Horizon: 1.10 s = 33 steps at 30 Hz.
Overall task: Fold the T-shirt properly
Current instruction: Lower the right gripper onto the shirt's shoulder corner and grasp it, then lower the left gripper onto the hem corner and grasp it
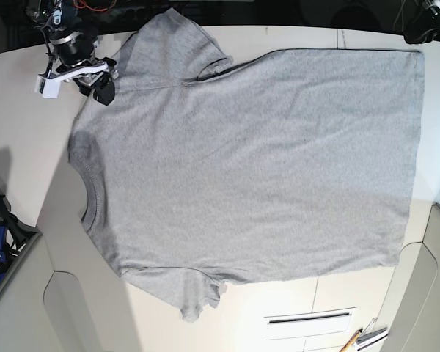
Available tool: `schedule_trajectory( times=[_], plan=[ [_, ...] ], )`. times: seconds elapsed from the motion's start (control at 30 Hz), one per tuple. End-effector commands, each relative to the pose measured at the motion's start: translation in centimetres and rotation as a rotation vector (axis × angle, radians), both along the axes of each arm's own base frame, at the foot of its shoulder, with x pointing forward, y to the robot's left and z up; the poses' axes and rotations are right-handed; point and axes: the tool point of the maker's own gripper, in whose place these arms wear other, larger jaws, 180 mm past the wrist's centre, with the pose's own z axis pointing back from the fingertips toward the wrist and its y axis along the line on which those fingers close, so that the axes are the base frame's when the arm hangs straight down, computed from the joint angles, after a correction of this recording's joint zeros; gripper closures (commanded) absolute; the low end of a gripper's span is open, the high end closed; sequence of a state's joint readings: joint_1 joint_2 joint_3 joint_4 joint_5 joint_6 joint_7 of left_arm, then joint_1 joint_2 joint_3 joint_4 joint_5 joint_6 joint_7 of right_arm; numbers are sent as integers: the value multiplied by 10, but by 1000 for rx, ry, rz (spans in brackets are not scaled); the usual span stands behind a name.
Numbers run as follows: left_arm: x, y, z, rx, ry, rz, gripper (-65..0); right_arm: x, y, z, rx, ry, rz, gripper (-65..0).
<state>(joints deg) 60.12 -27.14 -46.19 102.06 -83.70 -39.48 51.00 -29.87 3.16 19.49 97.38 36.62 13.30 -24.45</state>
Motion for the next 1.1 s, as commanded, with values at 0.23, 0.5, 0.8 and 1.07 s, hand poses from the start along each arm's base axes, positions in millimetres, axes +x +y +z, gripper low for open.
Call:
schedule_trajectory(
  times=[0.23, 0.5, 0.8, 1.07],
  plan=[
    [11, 5, 13, 6, -74, 21, -227, -1, -3, -1, -74, 6, 42, 0],
    [42, 21, 5, 98, -131, 19, -304, -1, -3, -1, -73, 5, 42, 0],
    [42, 75, -35, 104, -60, 202, -304, 0, 5, 4, -62, -26, 93, 0],
    [27, 96, -62, 60, -2, 311, -305, 1, 6, 4, -61, -30, 99, 0]
  ],
)
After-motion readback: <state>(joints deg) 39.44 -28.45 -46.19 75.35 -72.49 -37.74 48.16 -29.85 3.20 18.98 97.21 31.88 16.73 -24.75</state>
